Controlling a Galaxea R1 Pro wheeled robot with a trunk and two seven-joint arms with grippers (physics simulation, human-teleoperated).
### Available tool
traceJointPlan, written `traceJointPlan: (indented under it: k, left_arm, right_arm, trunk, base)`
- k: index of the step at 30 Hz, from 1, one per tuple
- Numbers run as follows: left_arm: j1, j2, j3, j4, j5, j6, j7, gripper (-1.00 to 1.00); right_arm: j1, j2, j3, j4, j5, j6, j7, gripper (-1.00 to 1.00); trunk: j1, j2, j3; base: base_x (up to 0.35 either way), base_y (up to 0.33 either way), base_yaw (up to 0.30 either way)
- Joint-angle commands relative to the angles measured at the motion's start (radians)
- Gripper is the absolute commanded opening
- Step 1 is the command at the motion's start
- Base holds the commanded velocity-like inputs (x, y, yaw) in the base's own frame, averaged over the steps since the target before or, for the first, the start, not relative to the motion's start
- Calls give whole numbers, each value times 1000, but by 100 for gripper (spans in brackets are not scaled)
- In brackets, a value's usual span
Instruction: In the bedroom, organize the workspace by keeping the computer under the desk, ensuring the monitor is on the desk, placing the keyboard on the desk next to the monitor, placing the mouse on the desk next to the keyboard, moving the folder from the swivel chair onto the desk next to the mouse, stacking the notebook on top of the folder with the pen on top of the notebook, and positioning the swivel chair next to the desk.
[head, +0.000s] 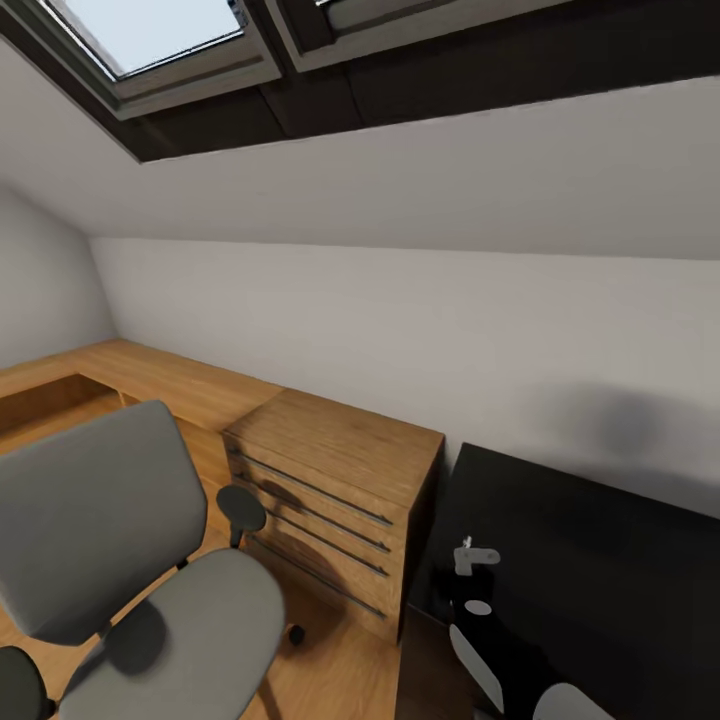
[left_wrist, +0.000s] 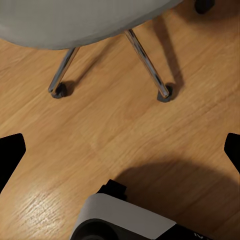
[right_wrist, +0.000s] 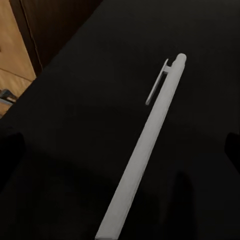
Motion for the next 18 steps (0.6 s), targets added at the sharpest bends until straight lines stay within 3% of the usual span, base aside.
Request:
traceJointPlan:
  k: [1,18]
  left_arm:
    - [0,1,-4,-2,11,-4,6,100]
    - [0,1,-4,-3,12,-4,7,100]
  right_arm:
    - [-7,1,7,29,-8,8,-8,100]
    - [-16,7,7,71,-8,15,-7,100]
  trunk:
    - [0,-1,-1]
    - [0,-1,-1]
  base:
    - [18,0,0]
    - [4,0,0]
